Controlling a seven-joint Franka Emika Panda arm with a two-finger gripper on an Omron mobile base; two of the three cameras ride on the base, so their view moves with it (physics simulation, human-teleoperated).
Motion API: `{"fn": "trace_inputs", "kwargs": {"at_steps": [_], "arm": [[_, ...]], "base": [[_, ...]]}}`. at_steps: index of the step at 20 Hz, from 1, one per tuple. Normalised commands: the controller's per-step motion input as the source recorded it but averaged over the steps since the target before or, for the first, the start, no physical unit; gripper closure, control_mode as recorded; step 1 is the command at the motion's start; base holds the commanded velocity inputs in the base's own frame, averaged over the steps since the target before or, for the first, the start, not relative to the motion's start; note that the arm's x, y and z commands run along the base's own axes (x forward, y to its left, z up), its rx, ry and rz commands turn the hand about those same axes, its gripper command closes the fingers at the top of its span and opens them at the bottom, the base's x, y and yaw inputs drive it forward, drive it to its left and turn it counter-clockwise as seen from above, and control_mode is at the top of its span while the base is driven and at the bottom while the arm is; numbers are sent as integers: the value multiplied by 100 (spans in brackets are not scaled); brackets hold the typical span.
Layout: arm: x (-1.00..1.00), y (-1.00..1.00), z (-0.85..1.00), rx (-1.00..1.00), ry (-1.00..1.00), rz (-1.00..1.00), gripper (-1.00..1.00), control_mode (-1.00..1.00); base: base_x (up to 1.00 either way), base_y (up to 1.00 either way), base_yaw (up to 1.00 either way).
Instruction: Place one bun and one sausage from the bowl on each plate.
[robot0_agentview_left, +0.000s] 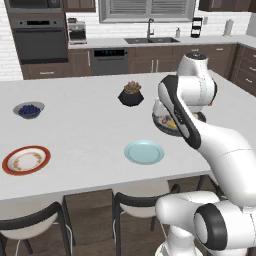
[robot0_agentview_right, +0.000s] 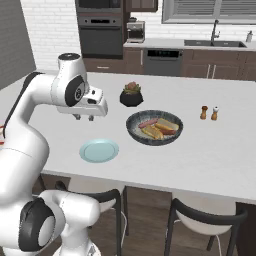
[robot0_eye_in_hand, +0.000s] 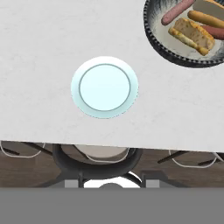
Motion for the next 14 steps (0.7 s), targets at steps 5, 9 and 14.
{"fn": "trace_inputs", "kwargs": {"at_steps": [5,9,14], "arm": [[0,0,0,0,0,0,-100,-100],[0,0,0,0,0,0,-100,-100],[-32,-31,-1,0,-1,0,-100,-100]], "base": [[0,0,0],[0,0,0],[0,0,0]]}}
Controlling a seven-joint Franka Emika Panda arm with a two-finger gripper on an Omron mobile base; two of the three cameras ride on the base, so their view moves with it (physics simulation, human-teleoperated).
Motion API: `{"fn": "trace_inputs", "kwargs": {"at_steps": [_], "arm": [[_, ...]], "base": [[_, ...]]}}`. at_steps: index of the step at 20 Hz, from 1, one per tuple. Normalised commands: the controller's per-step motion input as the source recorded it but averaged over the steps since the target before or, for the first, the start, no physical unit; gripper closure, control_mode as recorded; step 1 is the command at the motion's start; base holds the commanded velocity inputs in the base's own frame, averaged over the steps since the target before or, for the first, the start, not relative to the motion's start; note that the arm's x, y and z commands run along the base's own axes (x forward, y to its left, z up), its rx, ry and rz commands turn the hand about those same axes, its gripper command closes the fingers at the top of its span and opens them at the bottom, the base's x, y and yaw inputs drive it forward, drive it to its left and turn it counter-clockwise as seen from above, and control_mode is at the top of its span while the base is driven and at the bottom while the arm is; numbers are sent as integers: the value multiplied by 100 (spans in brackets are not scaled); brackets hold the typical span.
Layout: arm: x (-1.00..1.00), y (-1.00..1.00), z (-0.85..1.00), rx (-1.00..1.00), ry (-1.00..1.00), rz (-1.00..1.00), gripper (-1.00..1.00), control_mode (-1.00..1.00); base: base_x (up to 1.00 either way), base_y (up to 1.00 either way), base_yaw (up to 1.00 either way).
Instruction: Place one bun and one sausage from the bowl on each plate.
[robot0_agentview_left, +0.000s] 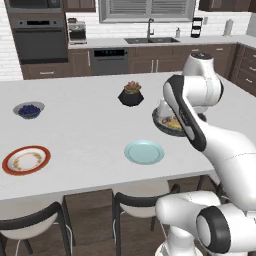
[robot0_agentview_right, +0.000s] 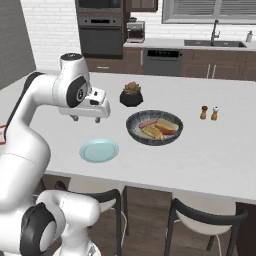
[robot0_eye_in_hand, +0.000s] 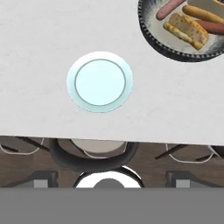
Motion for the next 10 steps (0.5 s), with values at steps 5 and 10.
{"fn": "trace_inputs", "kwargs": {"at_steps": [5,10], "arm": [[-11,-17,-1,0,-1,0,-100,100],[0,0,0,0,0,0,-100,100]], "base": [[-35,-79,0],[23,-63,0]]}}
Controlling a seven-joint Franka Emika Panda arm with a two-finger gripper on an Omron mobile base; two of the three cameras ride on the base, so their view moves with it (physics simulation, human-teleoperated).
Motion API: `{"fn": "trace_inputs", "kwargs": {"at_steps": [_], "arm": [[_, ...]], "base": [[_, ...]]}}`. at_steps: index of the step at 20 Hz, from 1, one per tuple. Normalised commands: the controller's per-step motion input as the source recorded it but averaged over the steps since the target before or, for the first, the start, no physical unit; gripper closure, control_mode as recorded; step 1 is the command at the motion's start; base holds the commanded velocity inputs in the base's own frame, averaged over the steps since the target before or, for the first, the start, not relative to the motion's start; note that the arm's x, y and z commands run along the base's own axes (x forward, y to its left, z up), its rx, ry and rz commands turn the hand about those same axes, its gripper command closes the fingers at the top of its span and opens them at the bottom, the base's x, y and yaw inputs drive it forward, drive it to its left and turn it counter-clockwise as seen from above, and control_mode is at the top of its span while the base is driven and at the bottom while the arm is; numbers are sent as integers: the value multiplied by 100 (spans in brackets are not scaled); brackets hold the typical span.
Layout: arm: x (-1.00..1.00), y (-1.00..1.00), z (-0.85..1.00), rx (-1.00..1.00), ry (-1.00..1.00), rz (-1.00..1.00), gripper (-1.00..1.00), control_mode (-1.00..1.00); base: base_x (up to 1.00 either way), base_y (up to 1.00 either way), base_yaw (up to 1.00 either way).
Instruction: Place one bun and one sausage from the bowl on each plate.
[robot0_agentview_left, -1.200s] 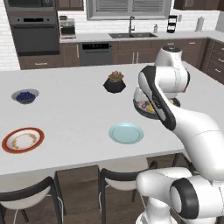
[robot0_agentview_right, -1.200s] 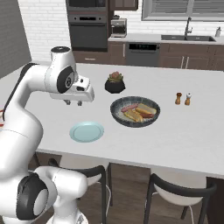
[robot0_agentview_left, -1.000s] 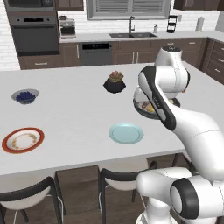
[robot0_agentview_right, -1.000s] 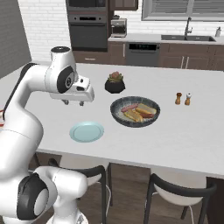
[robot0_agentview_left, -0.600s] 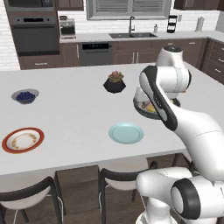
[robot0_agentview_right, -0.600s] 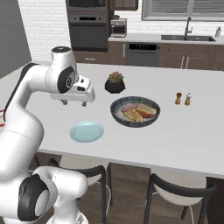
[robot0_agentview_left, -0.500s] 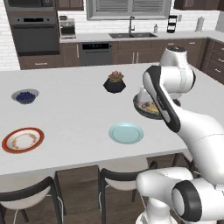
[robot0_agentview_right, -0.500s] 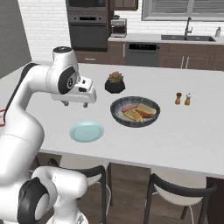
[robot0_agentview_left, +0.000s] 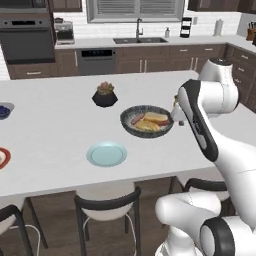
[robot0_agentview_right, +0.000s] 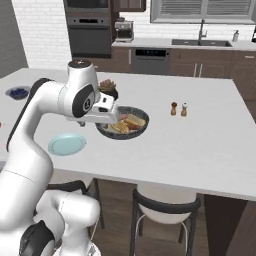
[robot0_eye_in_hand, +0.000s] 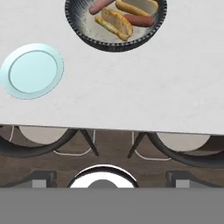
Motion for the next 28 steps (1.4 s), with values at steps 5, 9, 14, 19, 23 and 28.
{"fn": "trace_inputs", "kwargs": {"at_steps": [5,9,14,19,23,28], "arm": [[0,0,0,0,0,0,-100,100],[0,0,0,0,0,0,-100,100],[60,22,-23,0,3,0,-100,-100],[100,44,-40,0,14,0,-100,-100],[100,0,-62,-1,21,0,-100,-100],[92,-6,-54,-1,15,0,-100,-100]], "base": [[84,-15,-2],[99,4,-7],[39,4,-2],[0,0,0],[0,0,0],[0,0,0]]}}
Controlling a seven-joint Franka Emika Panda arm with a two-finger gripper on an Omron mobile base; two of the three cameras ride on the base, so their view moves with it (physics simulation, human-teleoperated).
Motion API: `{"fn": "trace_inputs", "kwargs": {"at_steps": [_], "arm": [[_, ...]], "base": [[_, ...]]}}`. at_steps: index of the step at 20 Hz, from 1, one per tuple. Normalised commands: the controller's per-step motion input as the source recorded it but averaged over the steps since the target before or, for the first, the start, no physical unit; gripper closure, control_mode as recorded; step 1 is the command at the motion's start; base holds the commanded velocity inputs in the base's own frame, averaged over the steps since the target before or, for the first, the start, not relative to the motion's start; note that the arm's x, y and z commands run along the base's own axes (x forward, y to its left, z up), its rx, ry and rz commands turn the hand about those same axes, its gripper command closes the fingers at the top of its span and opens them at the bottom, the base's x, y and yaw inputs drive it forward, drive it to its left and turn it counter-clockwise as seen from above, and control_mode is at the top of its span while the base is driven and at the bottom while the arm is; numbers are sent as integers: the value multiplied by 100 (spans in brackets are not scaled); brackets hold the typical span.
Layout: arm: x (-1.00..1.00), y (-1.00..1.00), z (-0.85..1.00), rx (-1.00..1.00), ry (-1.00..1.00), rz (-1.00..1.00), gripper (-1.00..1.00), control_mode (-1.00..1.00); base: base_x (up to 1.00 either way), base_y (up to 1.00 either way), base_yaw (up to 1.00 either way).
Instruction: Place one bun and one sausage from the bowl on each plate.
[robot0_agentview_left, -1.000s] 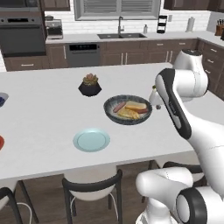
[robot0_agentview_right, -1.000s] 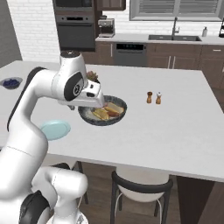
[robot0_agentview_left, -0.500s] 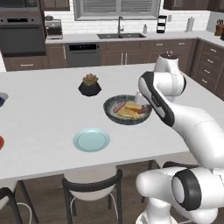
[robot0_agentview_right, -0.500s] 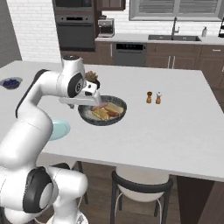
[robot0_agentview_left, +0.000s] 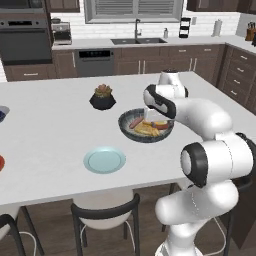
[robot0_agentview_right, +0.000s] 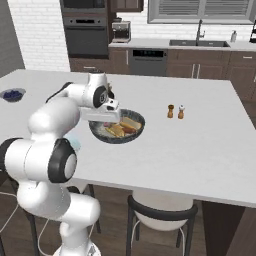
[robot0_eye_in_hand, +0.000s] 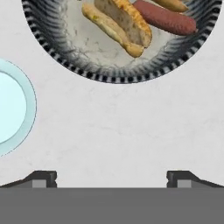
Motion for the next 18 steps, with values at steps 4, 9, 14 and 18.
{"fn": "trace_inputs", "kwargs": {"at_steps": [4,9,14,18], "arm": [[84,-12,-60,-3,11,0,-100,-100],[57,0,-46,-3,12,0,-100,-100],[16,0,-49,-6,9,0,-100,-100],[63,-5,-32,0,0,0,-100,-100]], "base": [[0,0,0],[0,0,0],[0,0,0],[0,0,0]]}}
